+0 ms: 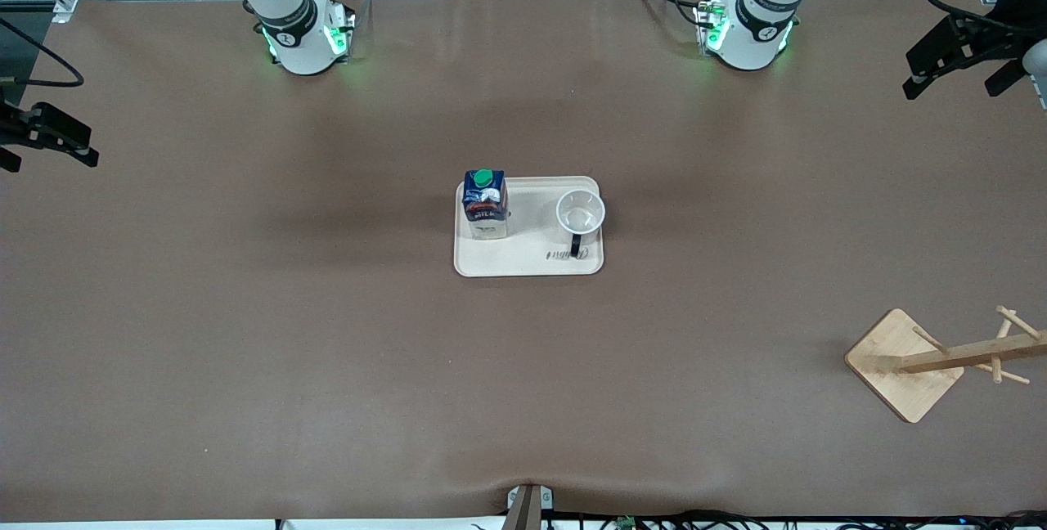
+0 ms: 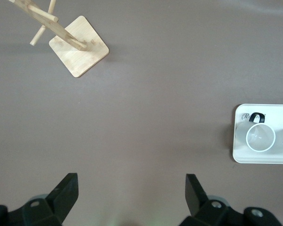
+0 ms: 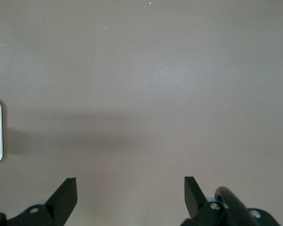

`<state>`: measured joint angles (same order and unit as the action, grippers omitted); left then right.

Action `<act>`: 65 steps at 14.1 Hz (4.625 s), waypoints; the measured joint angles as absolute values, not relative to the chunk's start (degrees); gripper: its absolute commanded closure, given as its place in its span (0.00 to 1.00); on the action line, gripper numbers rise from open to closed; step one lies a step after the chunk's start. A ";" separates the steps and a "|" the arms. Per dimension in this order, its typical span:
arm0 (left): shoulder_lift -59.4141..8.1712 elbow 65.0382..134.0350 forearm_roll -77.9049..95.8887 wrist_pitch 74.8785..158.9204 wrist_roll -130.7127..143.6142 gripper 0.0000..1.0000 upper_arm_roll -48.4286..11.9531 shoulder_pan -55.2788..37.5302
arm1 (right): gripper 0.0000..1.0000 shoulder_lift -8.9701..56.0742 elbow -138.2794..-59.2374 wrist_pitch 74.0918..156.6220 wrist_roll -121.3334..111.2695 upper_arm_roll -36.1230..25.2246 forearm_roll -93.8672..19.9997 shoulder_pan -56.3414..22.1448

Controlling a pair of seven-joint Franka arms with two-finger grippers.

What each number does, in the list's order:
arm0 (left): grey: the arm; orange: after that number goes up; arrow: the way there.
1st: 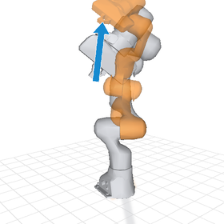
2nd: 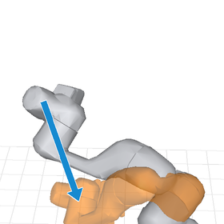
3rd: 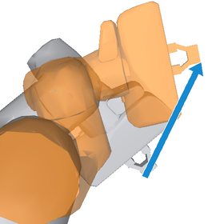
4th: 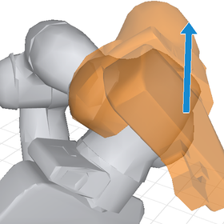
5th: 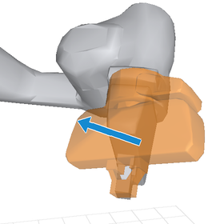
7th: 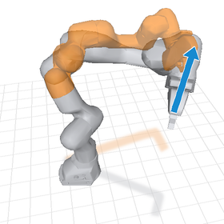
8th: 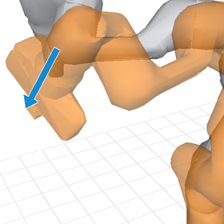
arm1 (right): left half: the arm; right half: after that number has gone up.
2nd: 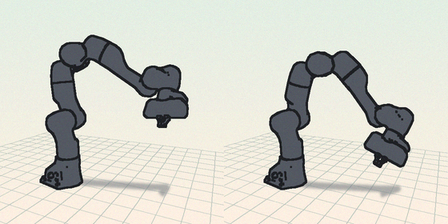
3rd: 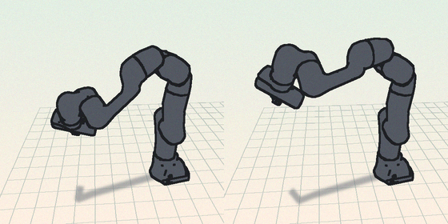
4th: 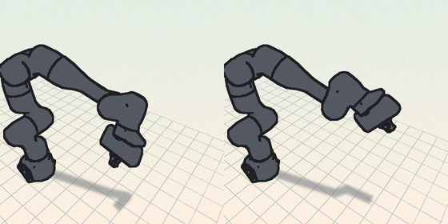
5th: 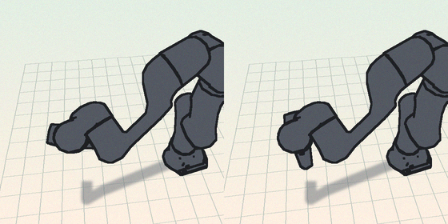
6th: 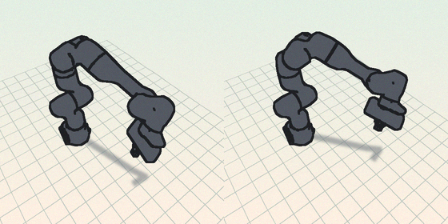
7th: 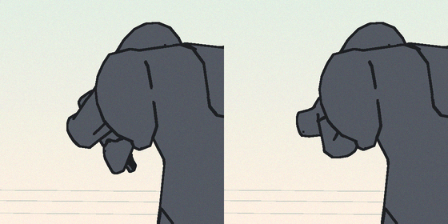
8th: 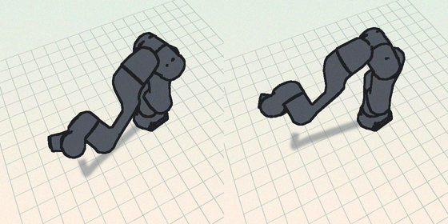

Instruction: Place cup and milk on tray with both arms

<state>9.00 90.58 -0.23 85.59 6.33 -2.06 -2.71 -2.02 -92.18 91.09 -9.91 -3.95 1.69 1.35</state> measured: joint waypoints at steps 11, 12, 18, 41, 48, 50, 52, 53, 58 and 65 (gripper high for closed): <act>9.00 90.87 -0.22 85.64 6.33 0.00 -2.14 -2.72 | 0.00 -4.66 -95.00 93.91 -9.90 -3.91 1.60 1.30; 9.00 90.88 -0.22 85.62 6.33 0.00 -2.12 -2.71 | 0.00 -4.66 -95.00 93.93 -9.90 -3.91 1.60 1.30; 9.08 90.86 -0.23 84.91 6.33 0.00 -1.94 -2.67 | 0.00 -4.66 -94.73 94.02 -9.90 -3.91 1.59 1.30; 10.15 91.06 -0.24 82.97 6.28 0.00 -3.29 -1.49 | 0.00 -4.66 -94.71 94.21 -9.90 -3.47 1.52 1.07; 9.45 90.59 -0.24 83.37 6.27 0.00 -3.29 -1.46 | 0.00 -4.66 -94.66 94.22 -9.89 -3.52 1.52 0.99; 9.10 90.39 -0.24 83.40 6.26 0.00 -3.29 -1.48 | 0.00 -4.66 -94.66 94.22 -9.89 -3.53 1.52 0.99; 8.92 90.32 -0.24 83.41 6.23 0.00 -3.30 -1.54 | 0.00 -4.66 -94.66 94.22 -9.89 -3.56 1.52 1.00; 8.88 90.31 -0.24 83.41 6.22 0.00 -3.30 -1.56 | 0.00 -4.66 -94.66 94.22 -9.89 -3.59 1.52 1.01; 8.72 90.25 -0.23 83.41 6.22 0.00 -3.31 -1.62 | 0.00 -4.06 -94.66 95.31 -9.89 -3.66 1.52 1.02; 8.48 90.05 -0.23 83.41 6.22 0.00 -3.31 -1.65 | 0.00 -3.35 -94.35 95.74 -9.89 -4.08 1.52 1.14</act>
<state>8.48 90.05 -0.23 83.41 6.22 -3.31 -1.65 -3.35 -94.35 95.74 -9.89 -4.08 1.52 1.14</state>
